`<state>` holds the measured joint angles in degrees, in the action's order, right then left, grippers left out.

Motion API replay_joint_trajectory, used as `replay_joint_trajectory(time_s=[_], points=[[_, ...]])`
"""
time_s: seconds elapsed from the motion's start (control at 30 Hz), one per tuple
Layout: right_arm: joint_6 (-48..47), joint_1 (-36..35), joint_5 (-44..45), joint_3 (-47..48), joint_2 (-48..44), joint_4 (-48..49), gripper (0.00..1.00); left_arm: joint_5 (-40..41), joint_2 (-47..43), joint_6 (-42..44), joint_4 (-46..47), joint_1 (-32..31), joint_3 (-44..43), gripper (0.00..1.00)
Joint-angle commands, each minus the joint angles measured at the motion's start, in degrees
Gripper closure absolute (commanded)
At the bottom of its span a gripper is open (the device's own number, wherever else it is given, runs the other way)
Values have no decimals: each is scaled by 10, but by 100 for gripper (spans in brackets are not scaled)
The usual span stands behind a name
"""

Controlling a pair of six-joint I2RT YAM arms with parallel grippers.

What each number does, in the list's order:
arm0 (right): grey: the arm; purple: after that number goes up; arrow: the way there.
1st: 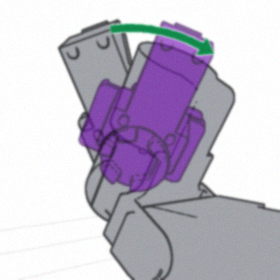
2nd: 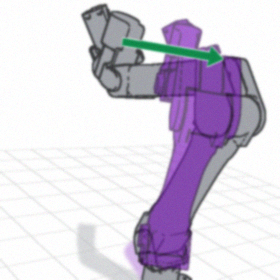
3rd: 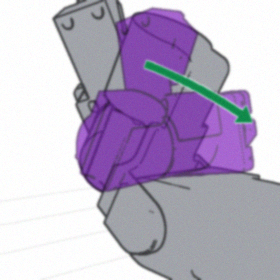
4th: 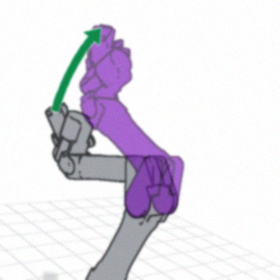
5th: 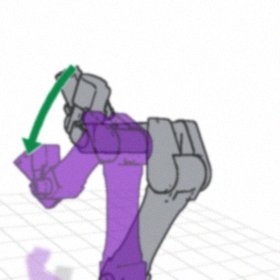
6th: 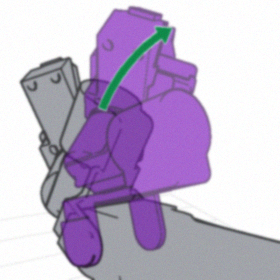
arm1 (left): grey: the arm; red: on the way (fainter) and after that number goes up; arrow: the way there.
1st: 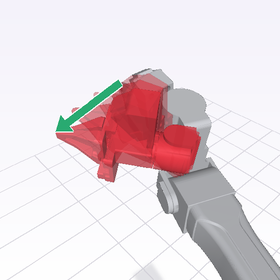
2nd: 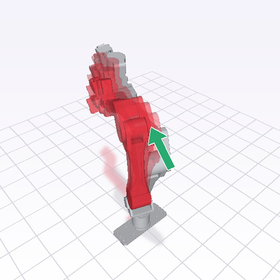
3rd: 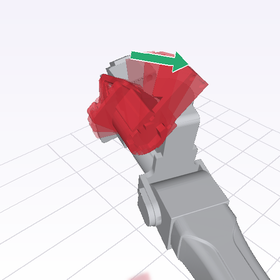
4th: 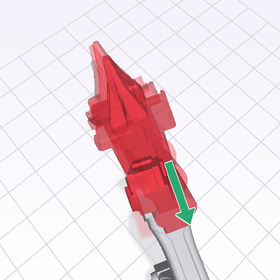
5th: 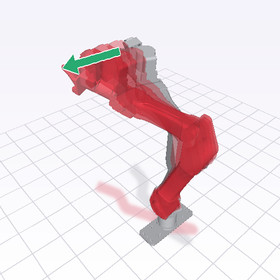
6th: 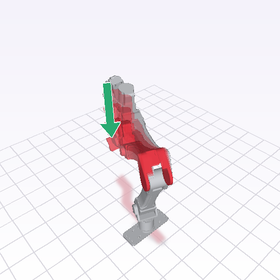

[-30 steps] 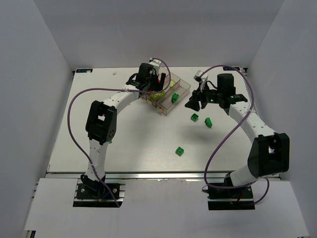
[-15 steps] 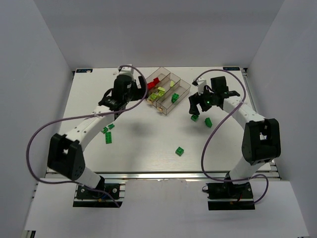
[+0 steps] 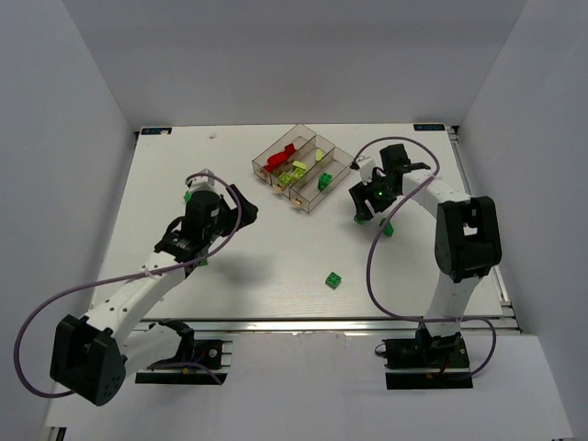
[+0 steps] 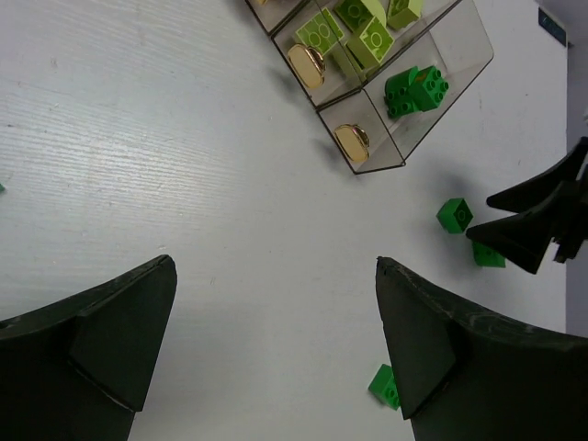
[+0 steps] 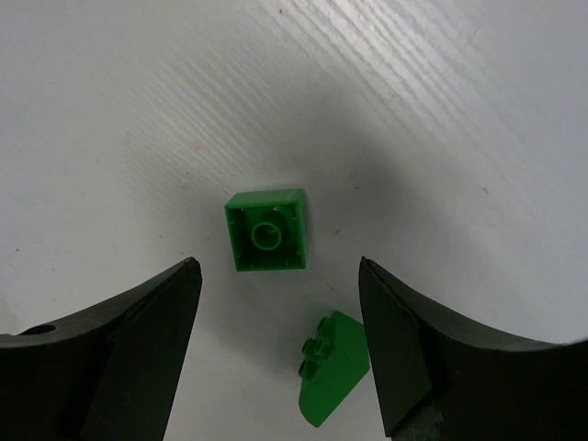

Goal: Sort the legos into containers by color

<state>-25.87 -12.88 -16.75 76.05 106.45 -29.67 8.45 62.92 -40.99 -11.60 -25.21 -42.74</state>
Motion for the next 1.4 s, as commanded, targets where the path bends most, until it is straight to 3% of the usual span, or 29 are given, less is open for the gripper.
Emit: replay_joint_trajectory(time_s=[0.0,0.37,0.6,0.93,1.13,1.2,1.37], points=[[-23,-6,15,31,15,-19,26,14,-41,-41,10,2,22,2],[-28,-21,19,52,61,-10,31,28,-72,-55,-9,1,55,2],[-32,-26,25,42,71,-9,41,32,-76,-56,-14,1,58,2],[-45,-26,11,42,49,-14,75,28,-79,-59,-11,1,64,2],[-73,-29,-80,70,4,-14,95,25,-79,-59,-10,1,69,2],[-75,-34,-112,85,-9,3,100,25,-79,-60,-10,1,71,2],[-60,-52,-144,114,-15,48,100,20,-86,-65,-11,1,71,2]])
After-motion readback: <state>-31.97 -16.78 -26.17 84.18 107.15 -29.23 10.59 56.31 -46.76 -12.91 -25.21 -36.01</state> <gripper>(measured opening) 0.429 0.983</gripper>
